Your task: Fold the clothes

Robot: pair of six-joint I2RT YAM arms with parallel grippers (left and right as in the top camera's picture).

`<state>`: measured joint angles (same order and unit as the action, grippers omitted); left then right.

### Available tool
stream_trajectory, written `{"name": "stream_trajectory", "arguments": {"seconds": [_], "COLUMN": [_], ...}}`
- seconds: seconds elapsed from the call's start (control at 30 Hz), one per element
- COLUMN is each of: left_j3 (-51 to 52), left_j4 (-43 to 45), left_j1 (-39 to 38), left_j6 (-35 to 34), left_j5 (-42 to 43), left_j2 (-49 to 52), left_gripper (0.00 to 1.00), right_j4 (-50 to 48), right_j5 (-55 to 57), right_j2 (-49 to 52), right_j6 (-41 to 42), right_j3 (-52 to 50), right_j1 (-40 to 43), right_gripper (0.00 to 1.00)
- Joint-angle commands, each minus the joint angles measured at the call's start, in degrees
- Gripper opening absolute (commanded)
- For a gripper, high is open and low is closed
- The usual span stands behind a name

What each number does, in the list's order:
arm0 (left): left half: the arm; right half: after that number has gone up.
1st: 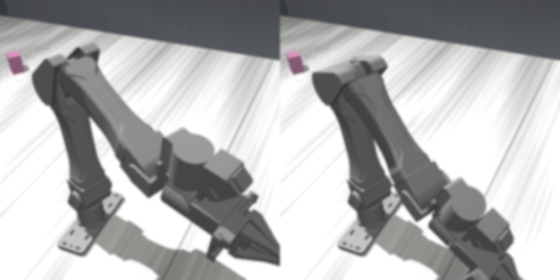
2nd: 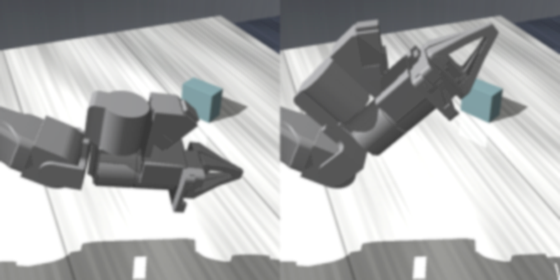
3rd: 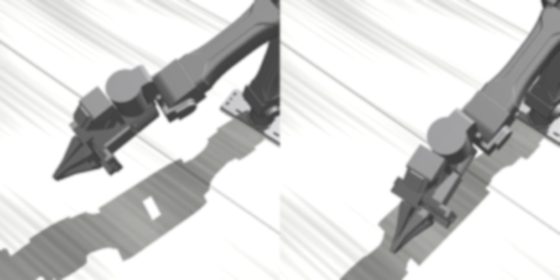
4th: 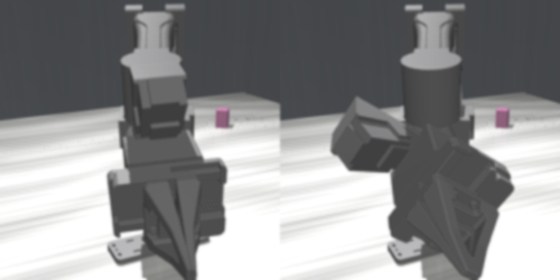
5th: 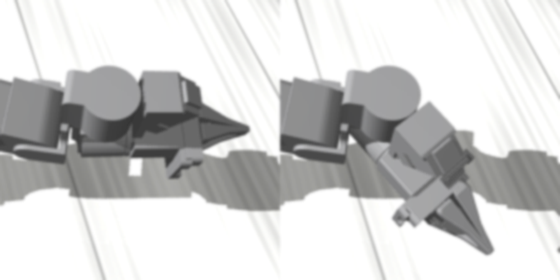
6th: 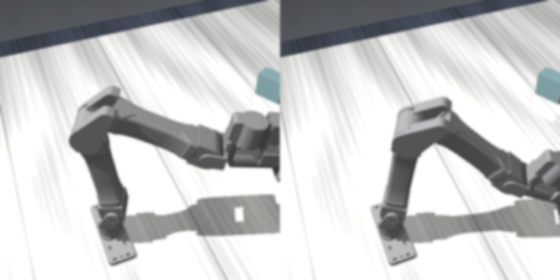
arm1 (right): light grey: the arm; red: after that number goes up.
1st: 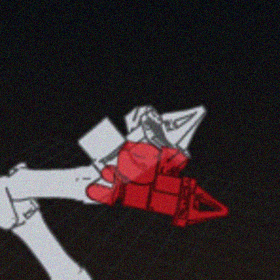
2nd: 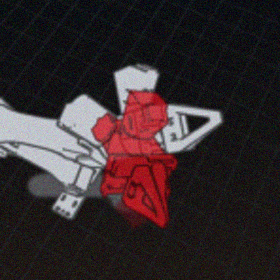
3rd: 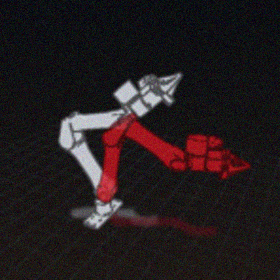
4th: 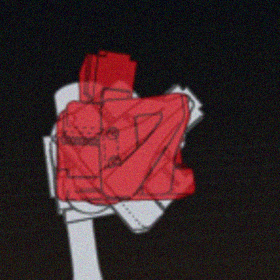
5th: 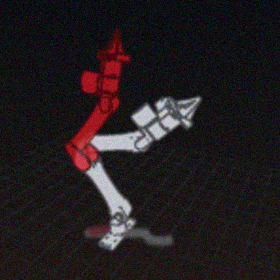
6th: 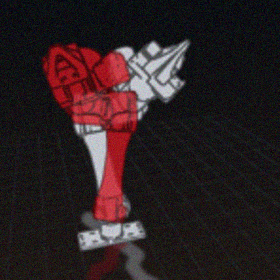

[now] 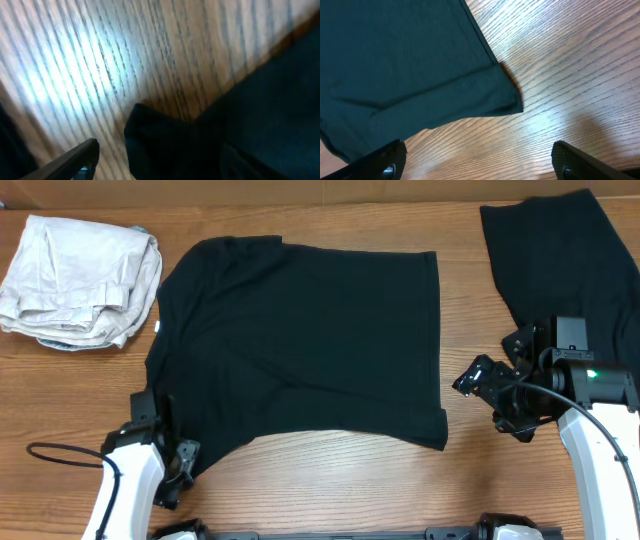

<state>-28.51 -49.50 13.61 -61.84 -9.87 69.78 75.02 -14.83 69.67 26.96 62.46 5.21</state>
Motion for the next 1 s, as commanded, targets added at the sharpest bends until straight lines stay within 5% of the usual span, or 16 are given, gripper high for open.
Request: {"name": "stream_trajectory", "arguments": {"seconds": [0.0, 0.13, 0.17, 0.23, 0.27, 0.6, 0.97], "left_j3": [1.9, 3.0, 3.0, 3.0, 3.0, -0.8, -0.7], "left_j4": [1.8, 4.4, 4.8, 5.4, 5.9, 6.0, 2.4], "left_j1": [0.3, 0.3, 0.3, 0.3, 0.3, 0.3, 0.3], "left_j6": [-1.6, -1.6, -1.6, -1.5, -0.7, 15.6, 15.6], "left_j5": [0.5, 0.2, 0.2, 0.2, 0.3, 8.2, 8.9], "left_j2": [0.1, 0.1, 0.1, 0.1, 0.1, 0.1, 0.1], "left_gripper": [0.73, 0.61, 0.50, 0.08, 0.04, 0.04, 0.04], "right_j4": [-0.2, -0.3, -0.4, -0.4, -0.4, -0.5, -12.5], "right_j5": [-0.3, -0.3, -0.3, -0.3, -0.3, 0.0, 2.9], "right_j2": [0.0, 0.0, 0.0, 0.0, 0.0, 0.2, 1.2], "right_j6": [-0.4, -0.4, -0.4, -0.4, -0.4, -0.3, 6.4], "right_j3": [-0.2, -0.2, -0.2, -0.2, -0.2, -0.7, -17.7], "right_j1": [0.0, 0.0, 0.0, 0.0, 0.0, 0.0, -3.4], "right_gripper": [0.96, 0.96, 0.96, 0.96, 0.96, 0.93, 0.83]}}
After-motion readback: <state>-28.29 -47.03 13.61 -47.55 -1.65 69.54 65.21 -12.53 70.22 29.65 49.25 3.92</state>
